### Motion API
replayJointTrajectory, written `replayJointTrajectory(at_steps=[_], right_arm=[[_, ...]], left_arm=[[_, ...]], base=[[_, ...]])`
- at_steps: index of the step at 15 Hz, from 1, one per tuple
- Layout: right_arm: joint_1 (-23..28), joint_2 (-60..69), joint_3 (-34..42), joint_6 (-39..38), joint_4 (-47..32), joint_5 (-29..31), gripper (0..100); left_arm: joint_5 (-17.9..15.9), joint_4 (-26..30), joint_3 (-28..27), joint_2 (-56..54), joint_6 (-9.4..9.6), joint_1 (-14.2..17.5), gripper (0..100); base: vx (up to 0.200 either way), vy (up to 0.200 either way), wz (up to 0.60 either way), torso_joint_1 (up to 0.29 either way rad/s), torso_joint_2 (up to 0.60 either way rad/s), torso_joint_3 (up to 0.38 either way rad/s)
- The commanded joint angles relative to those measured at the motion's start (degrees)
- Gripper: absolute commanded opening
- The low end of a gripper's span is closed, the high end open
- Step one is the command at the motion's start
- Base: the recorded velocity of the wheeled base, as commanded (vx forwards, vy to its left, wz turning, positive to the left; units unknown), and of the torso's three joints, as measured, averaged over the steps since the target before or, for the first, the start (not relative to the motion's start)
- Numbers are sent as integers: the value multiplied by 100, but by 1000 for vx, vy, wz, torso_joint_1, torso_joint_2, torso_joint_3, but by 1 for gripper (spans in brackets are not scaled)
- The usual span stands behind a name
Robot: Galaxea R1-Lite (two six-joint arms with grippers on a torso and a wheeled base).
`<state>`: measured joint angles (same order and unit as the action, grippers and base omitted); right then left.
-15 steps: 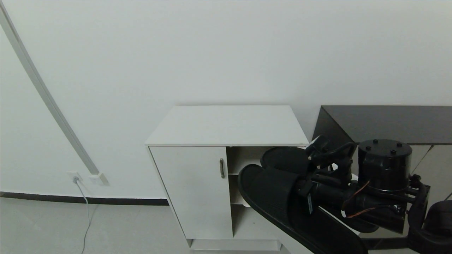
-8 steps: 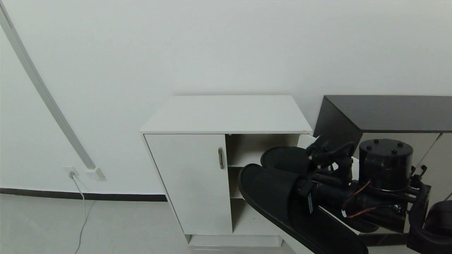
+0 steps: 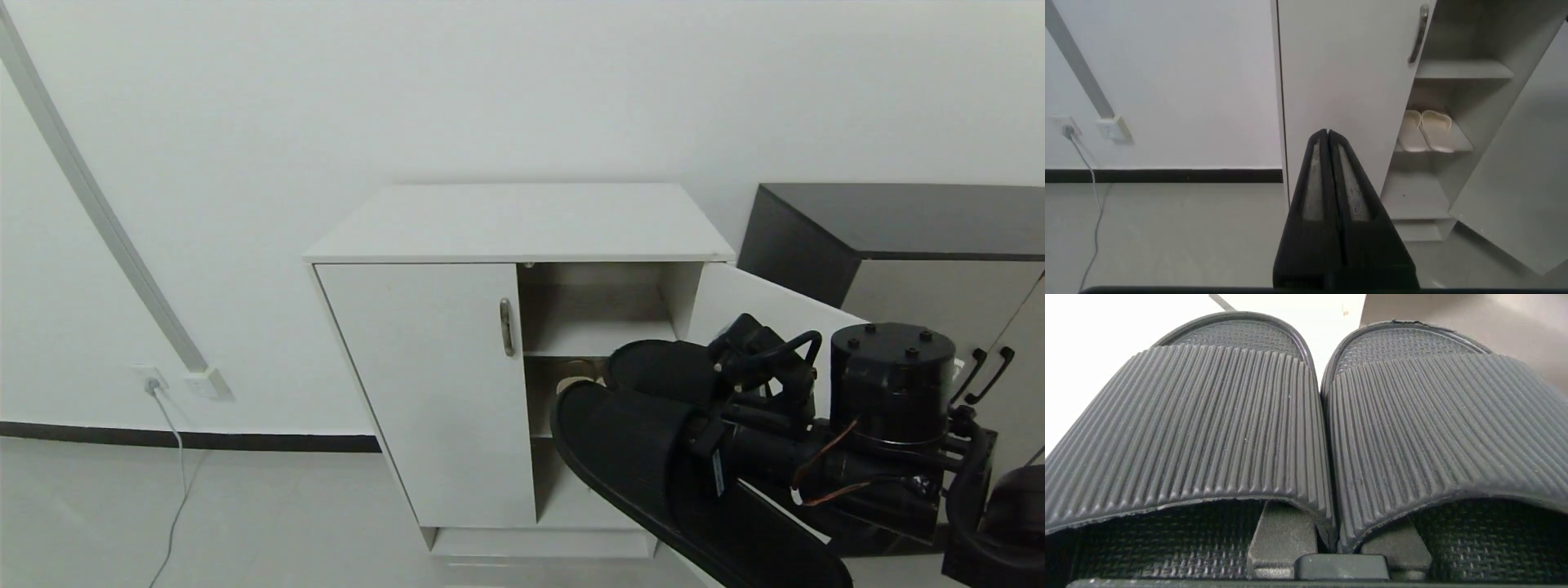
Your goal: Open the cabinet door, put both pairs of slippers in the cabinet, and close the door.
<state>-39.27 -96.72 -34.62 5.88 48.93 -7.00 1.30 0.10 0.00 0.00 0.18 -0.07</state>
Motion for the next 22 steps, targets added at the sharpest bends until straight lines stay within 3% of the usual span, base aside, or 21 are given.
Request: replayJointTrajectory(at_steps=[1,13,18,22], right_arm=[[-2,4,8,1,2,-3,0],[-20,13,78,116,11,-3,0],[-46,4,78,124,2,-3,0],[-55,-14,122,124,2,-3,0]], left_arm=[[1,-1,0,0,-1,-1,0],[19,-1,0,9,-1,-1,0],[10,-10,0,0,-1,-1,0],[10,-1,0,0,-1,-1,0]], base=[[0,0,0,-178,505,330],[0,0,0,-135,476,342],[0,0,0,-34,440,404],[0,0,0,2,143,129]])
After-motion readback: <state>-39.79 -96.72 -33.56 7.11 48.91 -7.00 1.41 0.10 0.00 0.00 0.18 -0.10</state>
